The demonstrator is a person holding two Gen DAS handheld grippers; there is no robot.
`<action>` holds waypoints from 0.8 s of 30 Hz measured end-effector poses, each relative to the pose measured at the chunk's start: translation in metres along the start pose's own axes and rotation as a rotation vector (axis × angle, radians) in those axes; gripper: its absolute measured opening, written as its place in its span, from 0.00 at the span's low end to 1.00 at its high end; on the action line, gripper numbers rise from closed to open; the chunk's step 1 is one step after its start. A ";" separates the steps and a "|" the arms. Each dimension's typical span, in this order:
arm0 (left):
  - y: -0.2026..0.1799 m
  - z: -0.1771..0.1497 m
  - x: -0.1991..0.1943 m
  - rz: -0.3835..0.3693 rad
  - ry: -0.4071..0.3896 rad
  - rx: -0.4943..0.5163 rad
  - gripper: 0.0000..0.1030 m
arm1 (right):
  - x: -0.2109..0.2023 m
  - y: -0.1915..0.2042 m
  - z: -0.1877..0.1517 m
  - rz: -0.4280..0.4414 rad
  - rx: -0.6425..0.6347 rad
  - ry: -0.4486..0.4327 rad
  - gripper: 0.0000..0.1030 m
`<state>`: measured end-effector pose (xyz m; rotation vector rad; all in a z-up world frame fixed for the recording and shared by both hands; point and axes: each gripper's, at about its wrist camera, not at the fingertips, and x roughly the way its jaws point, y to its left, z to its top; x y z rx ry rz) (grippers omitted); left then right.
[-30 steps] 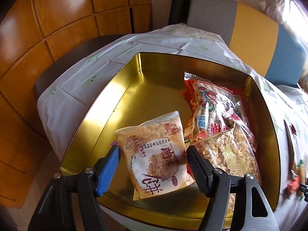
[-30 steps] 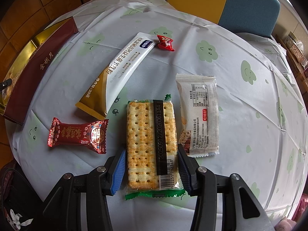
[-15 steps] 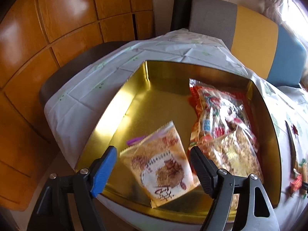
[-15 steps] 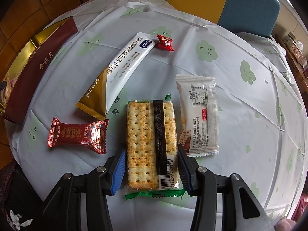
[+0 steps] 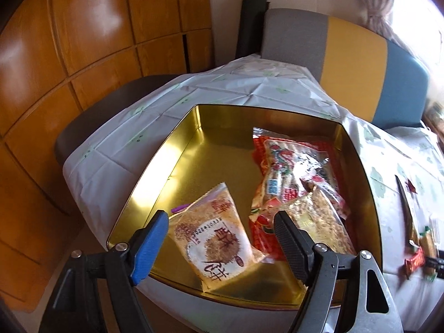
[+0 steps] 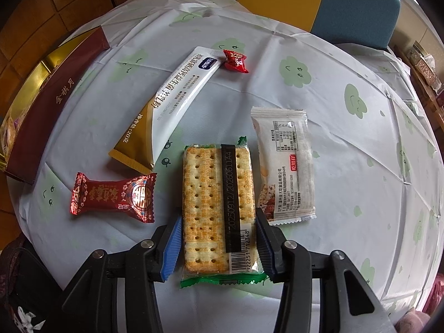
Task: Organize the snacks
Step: 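Carry the saltine cracker pack into the gold tin and open the right gripper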
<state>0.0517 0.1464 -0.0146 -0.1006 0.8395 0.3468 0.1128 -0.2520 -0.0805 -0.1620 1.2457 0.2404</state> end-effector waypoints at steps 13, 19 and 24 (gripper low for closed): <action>-0.009 -0.005 -0.009 -0.039 -0.017 0.029 0.76 | -0.031 -0.008 0.009 0.019 0.104 -0.056 0.47; -0.007 -0.006 -0.012 -0.043 -0.023 0.030 0.76 | -0.065 0.024 0.025 0.095 0.069 -0.160 0.47; -0.005 -0.006 -0.011 -0.045 -0.017 0.027 0.76 | -0.078 0.086 0.050 0.203 -0.023 -0.206 0.47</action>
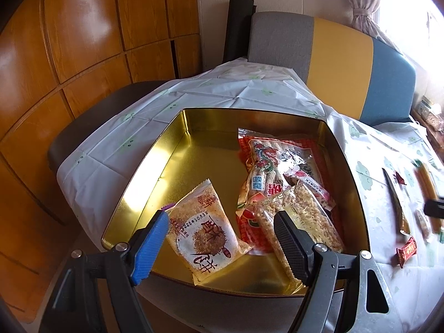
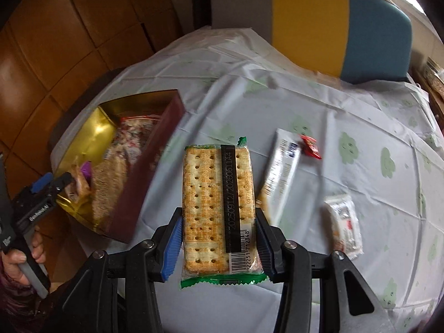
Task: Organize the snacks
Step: 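Carry the saltine cracker pack into the gold tin and open the right gripper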
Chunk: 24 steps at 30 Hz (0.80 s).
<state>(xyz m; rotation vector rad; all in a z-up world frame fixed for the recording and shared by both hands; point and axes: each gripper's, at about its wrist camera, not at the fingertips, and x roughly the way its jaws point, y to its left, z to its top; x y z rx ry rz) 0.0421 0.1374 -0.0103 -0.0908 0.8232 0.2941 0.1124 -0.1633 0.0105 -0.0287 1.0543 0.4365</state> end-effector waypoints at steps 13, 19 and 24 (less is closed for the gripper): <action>0.017 -0.001 0.007 0.010 0.014 -0.034 0.76 | 0.071 0.114 0.071 0.123 -0.125 0.044 0.47; 0.023 -0.001 0.009 0.011 0.021 -0.046 0.76 | 0.106 0.127 0.088 0.069 -0.137 0.079 0.48; 0.025 -0.002 0.013 0.018 0.030 -0.050 0.76 | 0.114 0.124 0.084 0.077 -0.115 0.090 0.48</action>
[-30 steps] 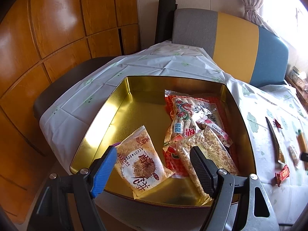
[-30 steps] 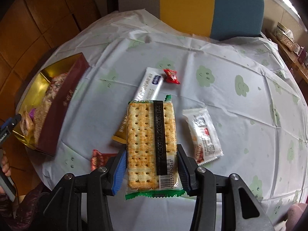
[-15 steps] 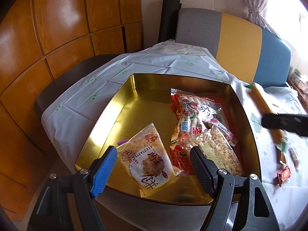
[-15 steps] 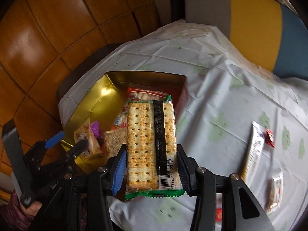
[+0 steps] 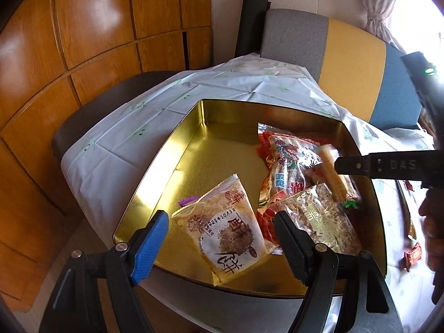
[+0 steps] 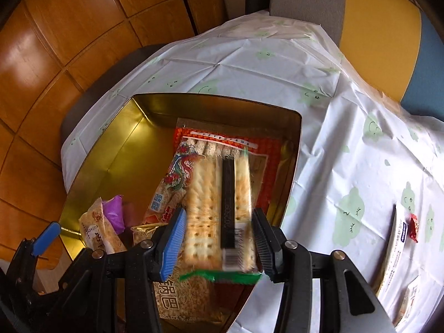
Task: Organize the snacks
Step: 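Carry the saltine cracker pack into the gold tin and open the right gripper, then withdraw both grippers from the tin back over the loose snacks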
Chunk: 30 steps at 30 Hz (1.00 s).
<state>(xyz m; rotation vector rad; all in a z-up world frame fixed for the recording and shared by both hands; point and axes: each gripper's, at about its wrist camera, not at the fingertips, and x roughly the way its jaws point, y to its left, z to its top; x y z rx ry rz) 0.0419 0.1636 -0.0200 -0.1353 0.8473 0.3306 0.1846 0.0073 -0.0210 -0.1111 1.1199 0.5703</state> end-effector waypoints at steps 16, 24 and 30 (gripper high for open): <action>-0.009 0.001 -0.012 -0.007 -0.024 0.028 0.76 | -0.048 -0.006 -0.040 -0.031 -0.020 -0.137 0.48; -0.018 0.001 -0.018 -0.012 -0.032 0.051 0.76 | -0.078 -0.031 -0.075 -0.091 -0.011 -0.174 0.48; -0.030 0.002 -0.023 -0.022 -0.039 0.079 0.76 | -0.093 -0.058 -0.105 -0.153 -0.004 -0.163 0.48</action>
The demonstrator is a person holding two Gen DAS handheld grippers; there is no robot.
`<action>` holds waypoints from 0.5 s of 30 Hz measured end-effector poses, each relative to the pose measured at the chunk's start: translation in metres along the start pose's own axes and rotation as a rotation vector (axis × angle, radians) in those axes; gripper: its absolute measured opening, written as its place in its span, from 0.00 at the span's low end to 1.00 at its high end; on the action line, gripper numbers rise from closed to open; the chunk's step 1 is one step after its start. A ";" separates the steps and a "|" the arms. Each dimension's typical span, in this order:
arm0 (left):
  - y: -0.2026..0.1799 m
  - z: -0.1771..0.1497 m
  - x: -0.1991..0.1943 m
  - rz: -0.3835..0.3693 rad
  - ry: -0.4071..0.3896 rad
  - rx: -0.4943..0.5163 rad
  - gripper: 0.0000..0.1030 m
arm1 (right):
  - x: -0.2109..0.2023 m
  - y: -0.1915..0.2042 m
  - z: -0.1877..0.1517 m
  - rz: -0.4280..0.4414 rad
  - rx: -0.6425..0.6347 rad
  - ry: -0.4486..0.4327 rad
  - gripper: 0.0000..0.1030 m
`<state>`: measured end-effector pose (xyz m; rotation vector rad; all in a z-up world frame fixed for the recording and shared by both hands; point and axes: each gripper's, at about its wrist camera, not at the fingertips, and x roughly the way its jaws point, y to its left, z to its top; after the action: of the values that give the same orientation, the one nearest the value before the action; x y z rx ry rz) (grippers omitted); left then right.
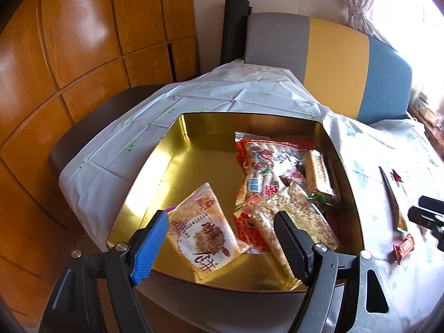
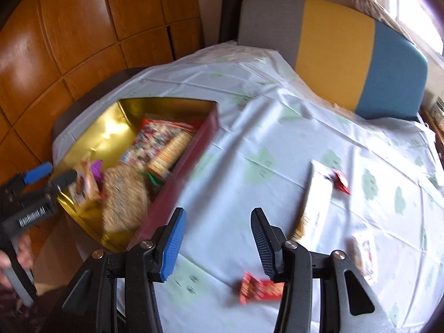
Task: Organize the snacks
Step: 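Withdraw both grippers from the tin back over the loose snacks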
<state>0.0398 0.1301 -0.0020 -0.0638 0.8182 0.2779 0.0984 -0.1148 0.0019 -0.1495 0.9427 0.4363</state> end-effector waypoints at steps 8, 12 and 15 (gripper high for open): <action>-0.021 0.001 -0.005 -0.024 -0.007 0.054 0.76 | -0.019 -0.060 -0.035 -0.096 0.082 0.027 0.48; -0.036 0.002 -0.010 -0.046 -0.019 0.095 0.76 | -0.029 -0.093 -0.049 -0.162 0.123 0.043 0.48; -0.050 0.003 -0.013 -0.069 -0.029 0.130 0.76 | -0.036 -0.122 -0.058 -0.240 0.146 0.054 0.48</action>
<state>0.0471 0.0794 0.0077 0.0339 0.8015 0.1596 0.0882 -0.2534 -0.0104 -0.1403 0.9927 0.1420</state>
